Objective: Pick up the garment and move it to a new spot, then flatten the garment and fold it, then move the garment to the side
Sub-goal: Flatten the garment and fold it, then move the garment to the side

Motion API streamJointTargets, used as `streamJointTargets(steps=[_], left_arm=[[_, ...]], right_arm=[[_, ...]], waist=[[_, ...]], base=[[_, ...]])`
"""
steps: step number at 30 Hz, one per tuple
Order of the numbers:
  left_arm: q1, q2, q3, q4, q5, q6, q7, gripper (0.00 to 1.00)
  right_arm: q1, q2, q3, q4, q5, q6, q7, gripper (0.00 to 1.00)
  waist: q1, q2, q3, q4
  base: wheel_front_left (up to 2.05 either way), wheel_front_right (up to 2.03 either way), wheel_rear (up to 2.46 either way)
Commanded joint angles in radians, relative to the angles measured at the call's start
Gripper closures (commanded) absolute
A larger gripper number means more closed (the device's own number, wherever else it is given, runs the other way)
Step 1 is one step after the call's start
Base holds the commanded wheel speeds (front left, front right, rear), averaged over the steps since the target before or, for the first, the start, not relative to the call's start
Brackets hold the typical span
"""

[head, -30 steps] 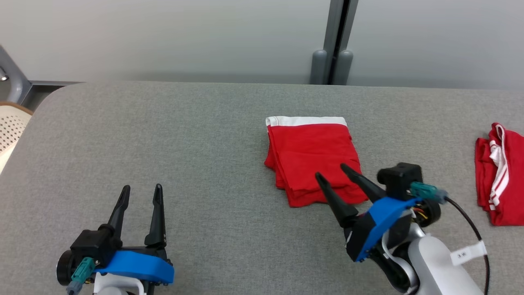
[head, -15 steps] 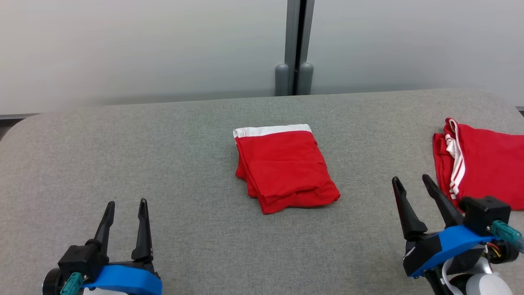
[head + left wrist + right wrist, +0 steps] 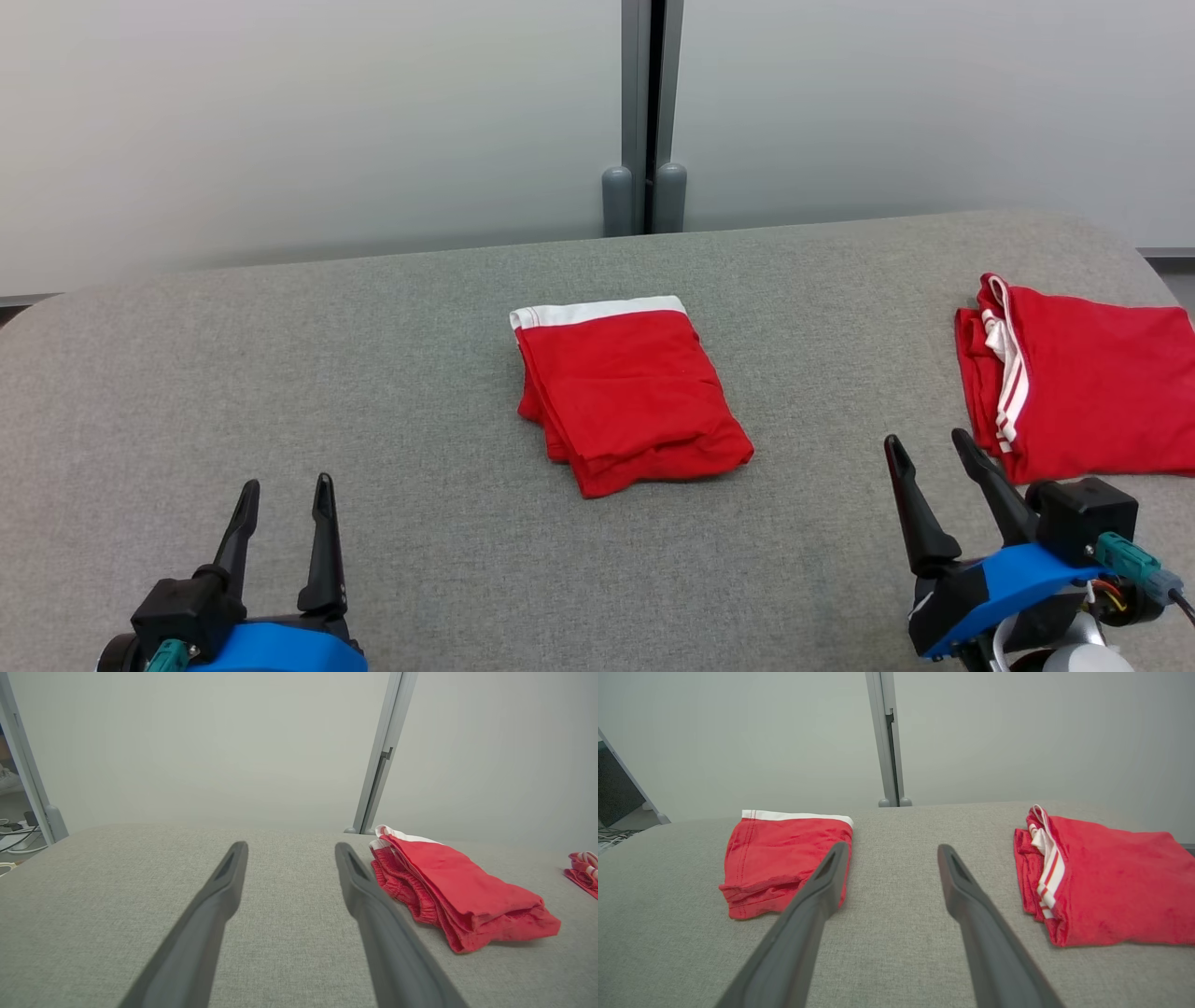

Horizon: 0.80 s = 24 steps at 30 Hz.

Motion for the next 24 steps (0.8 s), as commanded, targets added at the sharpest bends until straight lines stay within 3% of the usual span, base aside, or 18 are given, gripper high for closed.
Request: streamJointTargets(steps=[1,24], left_arm=[[0.01,0.005,0.002,0.004,-0.003,0.006,-0.004,0.0],[-0.013,0.012,-0.009,-0.012,-0.02,0.024,-0.001,0.0]], right_arm=[[0.011,-0.012,0.009,0.011,-0.007,0.001,-0.01,0.0],[-0.043,-0.006,0.032,0.05,-0.007,0.001,0.009,0.0]], waist=[[0.0001,0.0,-0.003,0.002],[0.0001,0.0,0.018,0.013]], base=[[0.0,0.0,0.0],[0.0,0.0,0.0]])
